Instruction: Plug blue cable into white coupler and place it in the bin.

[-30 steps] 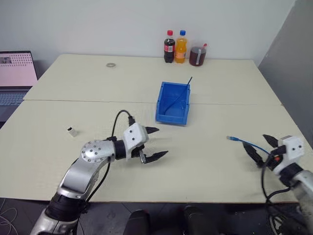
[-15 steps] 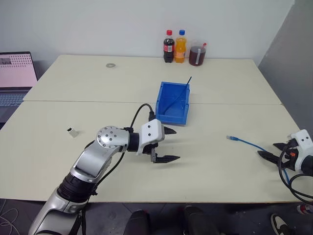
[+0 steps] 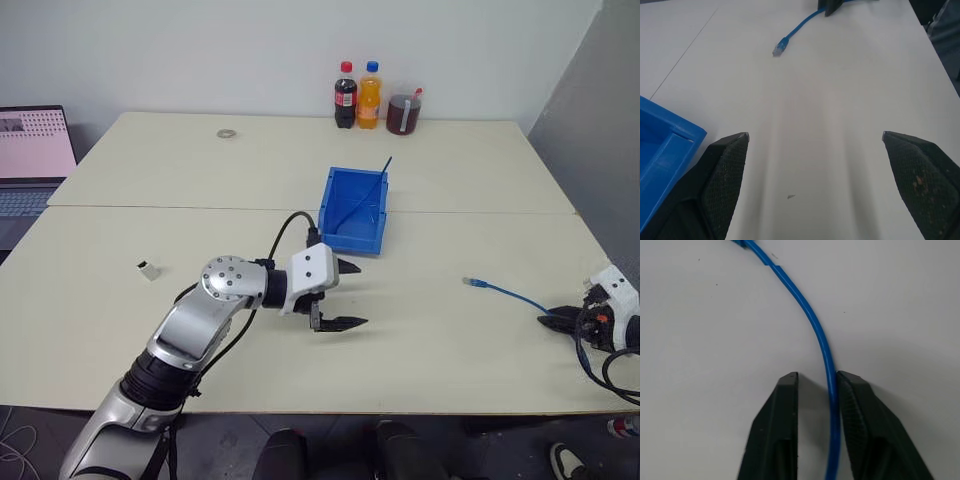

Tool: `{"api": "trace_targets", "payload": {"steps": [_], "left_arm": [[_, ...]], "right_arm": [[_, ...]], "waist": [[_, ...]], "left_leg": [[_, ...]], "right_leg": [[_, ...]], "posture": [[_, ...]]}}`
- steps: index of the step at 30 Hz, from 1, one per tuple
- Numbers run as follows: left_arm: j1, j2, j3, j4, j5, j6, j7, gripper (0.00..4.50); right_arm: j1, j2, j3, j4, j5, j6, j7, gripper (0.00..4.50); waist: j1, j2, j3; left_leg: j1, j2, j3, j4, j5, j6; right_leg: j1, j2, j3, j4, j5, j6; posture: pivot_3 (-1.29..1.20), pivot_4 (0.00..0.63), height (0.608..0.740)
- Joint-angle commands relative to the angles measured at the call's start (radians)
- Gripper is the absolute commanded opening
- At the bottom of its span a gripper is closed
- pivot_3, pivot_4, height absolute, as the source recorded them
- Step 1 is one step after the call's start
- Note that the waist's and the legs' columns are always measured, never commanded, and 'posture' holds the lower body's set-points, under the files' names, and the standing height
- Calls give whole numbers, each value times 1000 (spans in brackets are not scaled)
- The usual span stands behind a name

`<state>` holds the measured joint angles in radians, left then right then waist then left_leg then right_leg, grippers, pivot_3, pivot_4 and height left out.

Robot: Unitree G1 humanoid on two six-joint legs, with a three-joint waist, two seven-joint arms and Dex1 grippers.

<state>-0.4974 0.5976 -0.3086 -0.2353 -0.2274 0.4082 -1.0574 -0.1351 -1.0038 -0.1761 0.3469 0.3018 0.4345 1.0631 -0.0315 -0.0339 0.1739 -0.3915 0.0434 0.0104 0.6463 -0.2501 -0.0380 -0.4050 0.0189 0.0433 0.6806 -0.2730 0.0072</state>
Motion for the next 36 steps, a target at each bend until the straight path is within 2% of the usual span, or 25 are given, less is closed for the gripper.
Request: {"api": "trace_targets", "payload": {"steps": [1,3,7,10,12,14,17,21,28,36], "left_arm": [[-28,-9,7,-3,6,-15,4,4500],[-26,-9,11,-3,6,-4,6,4500],[-4,10,31,-13,7,18,22,4500],[60,59,68,-42,-5,39,26,4500],[138,117,115,-61,-10,46,28,4500],[198,151,155,-69,-10,42,41,4500],[309,194,240,-71,-6,17,69,4500],[397,217,313,-69,-17,12,87,4500],[492,245,397,-2,-14,-34,81,4500],[472,224,376,75,2,-105,93,4500]], "right_arm": [[-16,-10,22,-4,-40,-71,20,351],[-36,-8,16,14,-48,-92,13,18],[-52,-13,8,2,-53,-127,24,18],[-46,-20,7,-103,-30,-120,49,18],[-33,6,12,-242,-2,-88,36,18],[-18,42,26,-351,10,-52,3,18],[-17,156,108,-511,7,19,-99,18],[-54,269,214,-606,-16,103,-179,18],[-168,432,408,-607,-81,171,-261,18],[-246,533,533,-520,-147,189,-289,18]], "waist": [[0,0,0],[-1,0,0],[-2,0,0],[-4,1,0],[-13,3,0],[-17,2,1],[-15,1,1],[-7,3,2],[3,2,2],[4,1,2]], "left_leg": [[0,0,0,0,0,0],[0,0,0,0,0,0],[0,0,1,0,0,0],[0,0,0,0,0,0],[1,2,-1,-1,0,0],[1,3,-3,-1,0,0],[1,3,-6,-1,0,0],[1,3,-6,-1,0,0],[-1,3,-5,0,0,0],[-3,3,-4,0,0,0]], "right_leg": [[0,0,0,0,0,0],[0,0,0,0,0,0],[0,0,1,0,0,0],[0,0,0,0,0,0],[0,0,3,0,0,0],[-1,0,2,1,0,0],[0,-1,-1,1,0,-1],[-1,-2,-1,1,0,-1],[-1,-4,0,0,0,1],[-3,-4,-3,0,0,0]], "posture": [[0,150,740],[0,150,740],[0,150,740],[0,150,740],[0,150,740],[0,150,740],[0,150,740],[0,150,740],[0,150,740],[0,150,740]]}}
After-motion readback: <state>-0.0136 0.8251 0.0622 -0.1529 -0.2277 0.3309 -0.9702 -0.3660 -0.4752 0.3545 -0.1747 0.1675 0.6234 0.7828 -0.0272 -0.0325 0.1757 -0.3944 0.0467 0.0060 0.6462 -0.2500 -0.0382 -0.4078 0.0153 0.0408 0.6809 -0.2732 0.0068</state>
